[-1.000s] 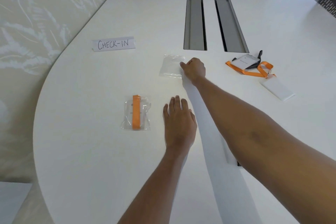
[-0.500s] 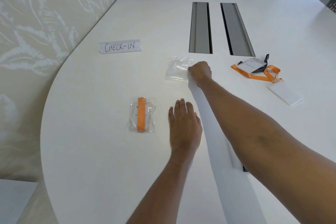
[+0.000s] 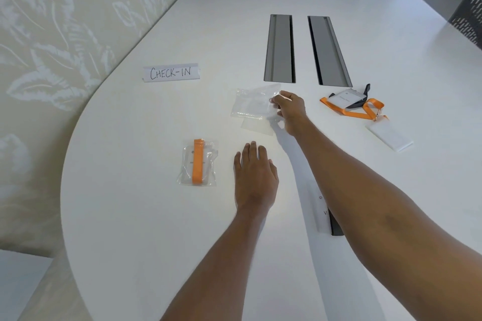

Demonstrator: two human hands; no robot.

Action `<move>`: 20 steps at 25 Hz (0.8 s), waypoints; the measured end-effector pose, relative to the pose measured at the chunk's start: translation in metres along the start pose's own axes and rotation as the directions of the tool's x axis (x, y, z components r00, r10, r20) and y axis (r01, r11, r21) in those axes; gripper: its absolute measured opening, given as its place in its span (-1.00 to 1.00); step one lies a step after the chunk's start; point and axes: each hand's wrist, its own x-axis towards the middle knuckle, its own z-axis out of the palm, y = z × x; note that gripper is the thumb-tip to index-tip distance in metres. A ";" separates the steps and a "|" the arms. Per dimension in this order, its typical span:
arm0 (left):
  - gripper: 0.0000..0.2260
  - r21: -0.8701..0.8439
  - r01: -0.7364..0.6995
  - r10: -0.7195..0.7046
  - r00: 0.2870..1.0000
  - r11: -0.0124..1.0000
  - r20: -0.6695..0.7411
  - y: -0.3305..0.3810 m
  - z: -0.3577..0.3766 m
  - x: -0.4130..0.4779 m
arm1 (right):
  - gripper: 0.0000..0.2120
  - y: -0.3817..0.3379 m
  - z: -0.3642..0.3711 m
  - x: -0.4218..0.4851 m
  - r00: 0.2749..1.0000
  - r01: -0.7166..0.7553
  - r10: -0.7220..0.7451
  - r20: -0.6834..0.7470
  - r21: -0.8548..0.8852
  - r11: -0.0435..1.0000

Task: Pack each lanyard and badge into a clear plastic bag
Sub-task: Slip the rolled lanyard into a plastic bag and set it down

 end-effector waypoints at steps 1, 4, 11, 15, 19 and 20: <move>-0.61 0.004 0.000 0.000 1.000 1.000 0.007 0.000 -0.001 0.000 | -0.72 -0.004 -0.004 -0.008 1.000 0.015 -0.016 0.025 0.023 1.000; -0.62 0.013 -0.011 0.011 1.000 1.000 0.011 0.000 -0.003 0.000 | -0.85 -0.013 -0.022 -0.047 0.990 0.059 -0.071 0.122 0.093 0.994; -0.59 -0.063 -0.024 0.027 0.999 0.998 0.046 -0.003 -0.008 0.001 | -0.89 0.001 -0.071 -0.160 0.923 0.384 -0.358 0.140 -0.309 0.870; -0.63 -0.303 -0.024 0.036 0.999 0.953 0.033 -0.007 -0.017 -0.007 | -0.89 0.001 -0.094 -0.207 0.884 0.447 -0.455 0.104 -0.468 0.762; -0.67 -0.858 0.241 -0.304 0.947 0.455 0.105 0.001 -0.060 -0.015 | -0.88 -0.001 -0.109 -0.242 0.865 0.464 -0.491 0.100 -0.533 0.708; -0.69 -0.902 0.197 -0.291 0.953 0.383 0.084 0.005 -0.075 -0.018 | -0.87 0.000 -0.111 -0.248 0.862 0.472 -0.492 0.123 -0.551 0.689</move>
